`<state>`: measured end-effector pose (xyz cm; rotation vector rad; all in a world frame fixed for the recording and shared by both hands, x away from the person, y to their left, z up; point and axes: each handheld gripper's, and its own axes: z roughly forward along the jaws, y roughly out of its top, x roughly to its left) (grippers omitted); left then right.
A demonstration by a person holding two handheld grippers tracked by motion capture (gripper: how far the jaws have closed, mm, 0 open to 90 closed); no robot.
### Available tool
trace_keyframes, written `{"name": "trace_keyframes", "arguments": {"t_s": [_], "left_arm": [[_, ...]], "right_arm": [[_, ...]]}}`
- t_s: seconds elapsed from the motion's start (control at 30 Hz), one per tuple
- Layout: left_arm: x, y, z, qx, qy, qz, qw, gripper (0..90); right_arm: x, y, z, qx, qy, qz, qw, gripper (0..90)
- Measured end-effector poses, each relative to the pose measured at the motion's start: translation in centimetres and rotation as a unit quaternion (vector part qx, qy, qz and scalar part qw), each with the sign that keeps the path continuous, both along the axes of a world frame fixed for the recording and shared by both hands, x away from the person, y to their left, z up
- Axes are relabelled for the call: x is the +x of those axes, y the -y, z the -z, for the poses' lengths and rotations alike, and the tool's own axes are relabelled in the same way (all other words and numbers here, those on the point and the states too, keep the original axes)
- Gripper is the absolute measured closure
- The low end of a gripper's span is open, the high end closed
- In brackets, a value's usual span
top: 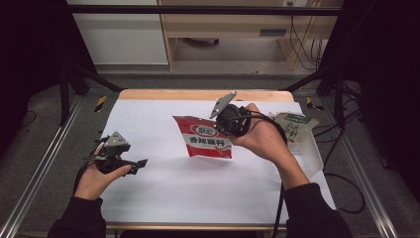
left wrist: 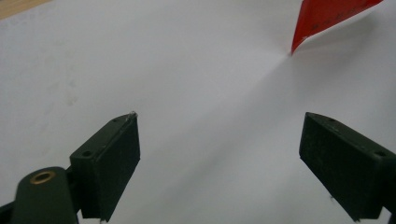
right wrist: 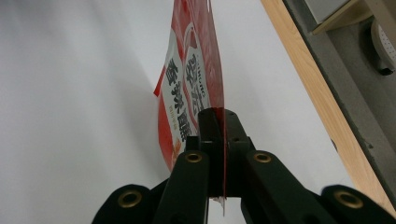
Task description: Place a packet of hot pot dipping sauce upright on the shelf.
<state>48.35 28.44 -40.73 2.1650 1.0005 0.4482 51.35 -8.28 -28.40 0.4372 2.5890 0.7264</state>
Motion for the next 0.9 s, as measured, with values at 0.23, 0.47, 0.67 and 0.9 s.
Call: {"name": "trace_keyframes", "arguments": {"t_s": [0.23, 0.47, 0.67, 0.9], "left_arm": [[0.0, -0.4, 0.7, 0.007, -0.008, -0.006, 0.9999, 12.2], [0.0, -0.5, 1.2, 0.015, -0.015, -0.006, 0.9998, 11.6], [0.0, -0.6, 1.5, 0.019, -0.022, -0.008, 0.9995, 10.9], [-0.1, -0.6, 1.6, 0.019, -0.023, -0.008, 0.9995, 10.5]], "right_arm": [[-1.0, 1.2, -0.5, 0.005, 0.010, 0.004, 0.9999, 90.0], [-2.0, 2.8, -1.5, 0.010, 0.027, 0.008, 0.9996, 90.0], [-2.7, 4.4, -2.7, 0.011, 0.044, 0.016, 0.9988, 90.0], [-3.1, 5.8, -4.2, 0.014, 0.060, 0.028, 0.9977, 90.0]]}}
